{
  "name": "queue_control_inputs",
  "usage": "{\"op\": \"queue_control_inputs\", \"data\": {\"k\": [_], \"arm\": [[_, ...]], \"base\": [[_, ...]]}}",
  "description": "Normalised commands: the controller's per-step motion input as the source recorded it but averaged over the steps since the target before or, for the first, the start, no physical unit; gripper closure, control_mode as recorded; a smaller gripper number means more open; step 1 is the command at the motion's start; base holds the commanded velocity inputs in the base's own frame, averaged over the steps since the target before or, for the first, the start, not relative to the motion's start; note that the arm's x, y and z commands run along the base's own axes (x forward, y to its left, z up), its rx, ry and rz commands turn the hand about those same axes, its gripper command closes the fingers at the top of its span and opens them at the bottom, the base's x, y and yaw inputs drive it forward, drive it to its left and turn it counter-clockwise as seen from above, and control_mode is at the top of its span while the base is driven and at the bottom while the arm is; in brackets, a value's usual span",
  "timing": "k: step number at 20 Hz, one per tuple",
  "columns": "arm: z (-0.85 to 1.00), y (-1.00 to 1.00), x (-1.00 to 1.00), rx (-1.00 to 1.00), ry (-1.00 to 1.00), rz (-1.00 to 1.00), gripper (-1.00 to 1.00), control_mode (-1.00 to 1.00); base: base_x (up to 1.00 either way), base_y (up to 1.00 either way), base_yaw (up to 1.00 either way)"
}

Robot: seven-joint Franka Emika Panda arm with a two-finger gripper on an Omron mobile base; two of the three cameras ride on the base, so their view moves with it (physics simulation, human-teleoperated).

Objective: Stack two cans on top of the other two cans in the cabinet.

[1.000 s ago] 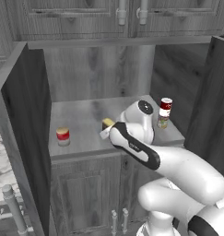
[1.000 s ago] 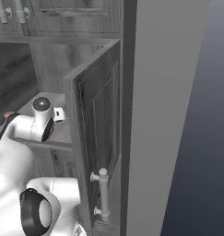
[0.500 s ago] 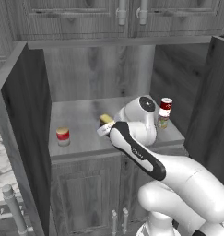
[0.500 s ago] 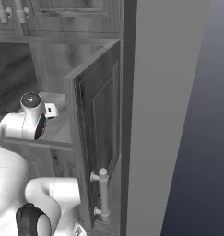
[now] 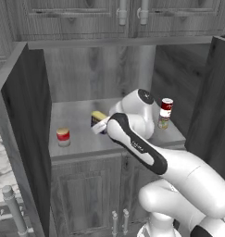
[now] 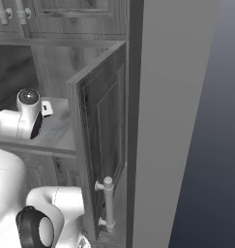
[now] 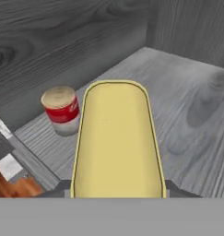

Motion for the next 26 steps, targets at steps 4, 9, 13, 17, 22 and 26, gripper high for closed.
{"op": "queue_control_inputs", "data": {"k": [4,9,13,17,22,26], "arm": [[0.21,0.28,0.0,0.0,0.0,0.3,1.0,-1.0],[0.14,0.34,0.0,0.0,0.0,0.25,1.0,-1.0],[0.09,0.35,-0.02,0.0,0.0,0.13,1.0,-1.0],[0.02,0.29,0.0,0.0,0.0,0.03,1.0,-1.0],[0.0,0.27,0.0,0.0,0.0,0.0,1.0,-1.0],[0.0,0.31,0.0,0.0,0.0,0.0,1.0,-1.0]], "base": [[0.0,0.0,0.0],[0.0,0.0,0.0],[0.0,0.0,0.0],[0.0,0.0,0.0],[0.0,0.0,0.0],[0.0,0.0,0.0]]}}
